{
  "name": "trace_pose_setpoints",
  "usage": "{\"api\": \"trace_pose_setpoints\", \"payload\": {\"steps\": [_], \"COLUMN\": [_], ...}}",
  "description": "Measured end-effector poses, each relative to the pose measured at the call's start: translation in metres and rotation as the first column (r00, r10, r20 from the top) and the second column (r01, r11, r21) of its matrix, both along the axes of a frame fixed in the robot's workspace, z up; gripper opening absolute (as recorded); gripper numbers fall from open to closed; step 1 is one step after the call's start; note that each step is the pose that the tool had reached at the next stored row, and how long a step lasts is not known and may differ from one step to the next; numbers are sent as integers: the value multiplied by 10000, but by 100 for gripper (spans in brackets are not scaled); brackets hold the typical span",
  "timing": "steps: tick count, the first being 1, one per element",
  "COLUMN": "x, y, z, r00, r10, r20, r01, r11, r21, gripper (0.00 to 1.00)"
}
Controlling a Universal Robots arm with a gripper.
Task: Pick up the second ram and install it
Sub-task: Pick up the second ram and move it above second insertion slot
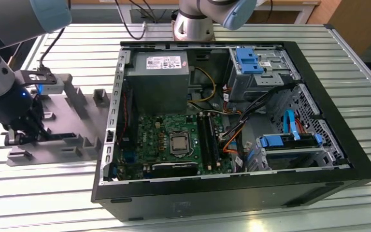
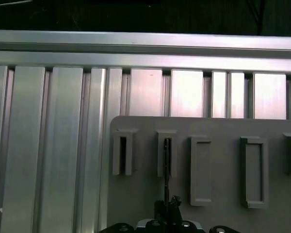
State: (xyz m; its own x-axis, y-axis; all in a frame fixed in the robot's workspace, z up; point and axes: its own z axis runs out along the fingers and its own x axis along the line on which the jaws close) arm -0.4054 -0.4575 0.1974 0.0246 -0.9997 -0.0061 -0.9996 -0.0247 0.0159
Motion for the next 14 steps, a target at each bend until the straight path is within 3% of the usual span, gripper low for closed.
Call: {"api": "trace_pose_setpoints", "payload": {"steps": [10,14], "x": [0,0], "y": [0,0], "z": [154,167], "r00": [10000,10000], "r10": [-38,-38], "r20": [-1,2], "r01": [38,38], "r11": [10000,10000], "r21": [0,2], "gripper": [14,14]}}
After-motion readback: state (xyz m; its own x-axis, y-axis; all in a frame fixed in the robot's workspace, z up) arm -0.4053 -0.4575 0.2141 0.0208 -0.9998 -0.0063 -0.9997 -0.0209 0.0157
